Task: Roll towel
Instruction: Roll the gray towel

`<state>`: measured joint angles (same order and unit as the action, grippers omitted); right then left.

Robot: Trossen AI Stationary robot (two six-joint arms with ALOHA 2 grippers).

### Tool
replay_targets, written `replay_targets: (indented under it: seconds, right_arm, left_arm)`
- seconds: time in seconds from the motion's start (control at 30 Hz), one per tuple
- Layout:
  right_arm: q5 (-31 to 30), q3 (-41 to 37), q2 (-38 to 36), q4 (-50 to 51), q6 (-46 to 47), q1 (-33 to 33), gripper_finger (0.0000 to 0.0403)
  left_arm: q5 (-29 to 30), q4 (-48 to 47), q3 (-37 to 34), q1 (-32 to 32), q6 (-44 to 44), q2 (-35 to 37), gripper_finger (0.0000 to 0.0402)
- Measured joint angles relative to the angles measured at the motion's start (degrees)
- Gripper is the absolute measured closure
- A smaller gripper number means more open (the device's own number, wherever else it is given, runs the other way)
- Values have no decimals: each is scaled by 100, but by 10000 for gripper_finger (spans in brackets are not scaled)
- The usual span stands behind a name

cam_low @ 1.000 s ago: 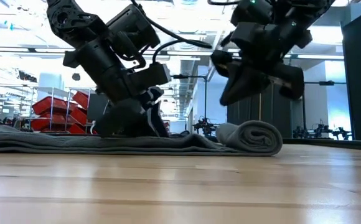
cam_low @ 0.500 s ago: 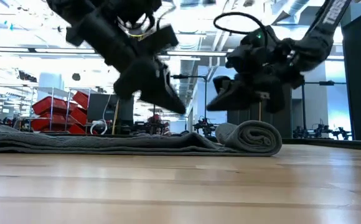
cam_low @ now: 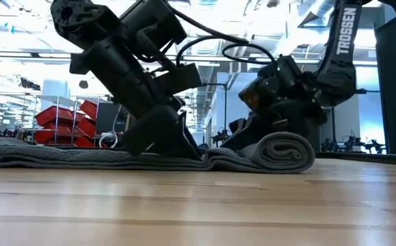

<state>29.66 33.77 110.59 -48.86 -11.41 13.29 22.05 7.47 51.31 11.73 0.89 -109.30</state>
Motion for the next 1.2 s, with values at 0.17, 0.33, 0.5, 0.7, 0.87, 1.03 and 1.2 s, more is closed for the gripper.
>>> replay_targets:
  seconds: [0.17, 0.33, 0.5, 0.7, 0.87, 1.03, 1.2]
  right_arm:
    - [-127, -9, -569, 223, -175, -3, 403]
    - [-1019, -137, -1983, 1584, -684, -186, 403]
    - [-2394, -331, -3445, 3926, -439, -823, 403]
    - [-2648, -911, -4129, 4844, 588, -1242, 403]
    - [-2677, -1439, -3967, 4507, 931, -1214, 403]
    - [-2673, -1671, -3515, 3827, 1122, -1223, 403]
    - [-2669, -1643, -2851, 3082, 1140, -1219, 401]
  left_arm:
    - [8, -100, -6, -44, 120, 9, 228]
    - [12, -307, 83, -49, 166, 131, 228]
    - [-13, -1000, 506, -55, 612, 515, 228]
    - [-266, -308, 942, -292, 1621, 585, 228]
    - [-850, 428, 1055, -650, 1959, 260, 228]
    - [-1183, 533, 1023, -918, 1869, -149, 228]
    - [-1445, 572, 1028, -1025, 1457, -466, 228]
